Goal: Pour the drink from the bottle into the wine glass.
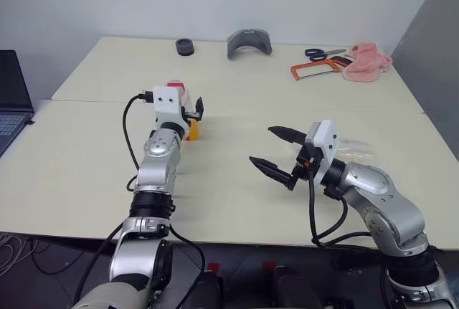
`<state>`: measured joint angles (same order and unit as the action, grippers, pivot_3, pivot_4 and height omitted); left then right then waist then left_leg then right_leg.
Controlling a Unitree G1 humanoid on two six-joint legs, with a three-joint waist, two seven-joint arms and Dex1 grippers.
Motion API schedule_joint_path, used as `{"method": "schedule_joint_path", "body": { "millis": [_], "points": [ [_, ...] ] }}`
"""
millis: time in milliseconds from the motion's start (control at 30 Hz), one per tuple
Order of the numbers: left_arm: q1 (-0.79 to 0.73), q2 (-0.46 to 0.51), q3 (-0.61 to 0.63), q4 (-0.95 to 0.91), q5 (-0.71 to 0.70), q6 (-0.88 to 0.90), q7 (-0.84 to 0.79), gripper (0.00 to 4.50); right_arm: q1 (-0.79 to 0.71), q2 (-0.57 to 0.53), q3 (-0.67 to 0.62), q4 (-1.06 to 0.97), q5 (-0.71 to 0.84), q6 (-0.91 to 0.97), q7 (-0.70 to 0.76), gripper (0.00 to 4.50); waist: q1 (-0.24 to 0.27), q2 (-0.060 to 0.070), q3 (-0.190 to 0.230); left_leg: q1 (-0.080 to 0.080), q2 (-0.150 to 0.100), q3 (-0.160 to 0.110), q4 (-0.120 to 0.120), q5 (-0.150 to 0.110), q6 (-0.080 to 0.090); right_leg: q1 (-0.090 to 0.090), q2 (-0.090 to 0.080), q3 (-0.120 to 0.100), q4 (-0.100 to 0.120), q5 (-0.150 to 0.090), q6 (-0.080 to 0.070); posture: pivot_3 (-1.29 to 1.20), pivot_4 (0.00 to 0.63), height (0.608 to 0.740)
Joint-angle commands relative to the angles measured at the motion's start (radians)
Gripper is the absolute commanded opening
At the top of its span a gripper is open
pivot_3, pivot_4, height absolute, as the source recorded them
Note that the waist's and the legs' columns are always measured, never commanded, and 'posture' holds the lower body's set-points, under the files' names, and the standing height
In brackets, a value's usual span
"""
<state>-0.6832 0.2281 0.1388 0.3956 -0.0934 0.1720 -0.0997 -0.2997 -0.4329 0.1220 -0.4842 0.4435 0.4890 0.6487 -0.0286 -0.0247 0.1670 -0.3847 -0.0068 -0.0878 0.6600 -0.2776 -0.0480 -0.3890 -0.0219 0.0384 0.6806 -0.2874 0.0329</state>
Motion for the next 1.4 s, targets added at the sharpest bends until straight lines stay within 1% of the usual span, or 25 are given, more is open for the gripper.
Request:
{"method": "schedule_joint_path", "body": {
  "millis": [33,867,967,1133,1167,1233,1400],
  "points": [
    [-0.032,0.012,0.001,-0.019,0.006,-0.016,-0.001,4.35,-0.005,-0.003,-0.002,-0.037,0.005,-0.006,0.004,4.5,0.0,0.0,0.0,0.0,0.0,0.0,0.0,0.0,0.0,0.0,0.0,0.0,0.0,0.0,0.0,0.0,0.15,0.74],
    [-0.016,0.014,-0.031,-0.064,0.047,-0.026,0.005,4.35,-0.003,-0.011,-0.002,-0.032,0.004,-0.004,0.011,4.5,0.0,0.0,0.0,0.0,0.0,0.0,0.0,0.0,0.0,0.0,0.0,0.0,0.0,0.0,0.0,0.0,0.15,0.74],
    [-0.014,0.014,-0.03,-0.067,0.051,-0.025,0.006,3.76,-0.003,-0.011,-0.001,-0.031,0.004,-0.004,0.013,4.5,0.0,0.0,0.0,0.0,0.0,0.0,0.0,0.0,0.0,0.0,0.0,0.0,0.0,0.0,0.0,0.0,0.15,0.74],
    [-0.001,0.013,-0.023,-0.08,0.051,-0.015,0.013,2.18,-0.004,-0.013,-0.002,-0.03,0.006,-0.004,0.014,4.5,0.0,0.0,0.0,0.0,0.0,0.0,0.0,0.0,0.0,0.0,0.0,0.0,0.0,0.0,0.0,0.0,0.15,0.74],
    [0.001,0.012,-0.021,-0.081,0.05,-0.013,0.015,1.94,-0.004,-0.013,-0.002,-0.03,0.006,-0.004,0.015,4.5,0.0,0.0,0.0,0.0,0.0,0.0,0.0,0.0,0.0,0.0,0.0,0.0,0.0,0.0,0.0,0.0,0.15,0.74],
    [0.006,0.012,-0.017,-0.086,0.047,-0.011,0.018,1.8,-0.004,-0.013,-0.003,-0.031,0.006,-0.005,0.015,4.5,0.0,0.0,0.0,0.0,0.0,0.0,0.0,0.0,0.0,0.0,0.0,0.0,0.0,0.0,0.0,0.0,0.15,0.74],
    [0.019,0.01,-0.01,-0.102,0.034,-0.014,0.013,1.8,-0.006,-0.015,-0.003,-0.029,0.005,-0.008,0.016,4.5,0.0,0.0,0.0,0.0,0.0,0.0,0.0,0.0,0.0,0.0,0.0,0.0,0.0,0.0,0.0,0.0,0.15,0.74]
  ]
}}
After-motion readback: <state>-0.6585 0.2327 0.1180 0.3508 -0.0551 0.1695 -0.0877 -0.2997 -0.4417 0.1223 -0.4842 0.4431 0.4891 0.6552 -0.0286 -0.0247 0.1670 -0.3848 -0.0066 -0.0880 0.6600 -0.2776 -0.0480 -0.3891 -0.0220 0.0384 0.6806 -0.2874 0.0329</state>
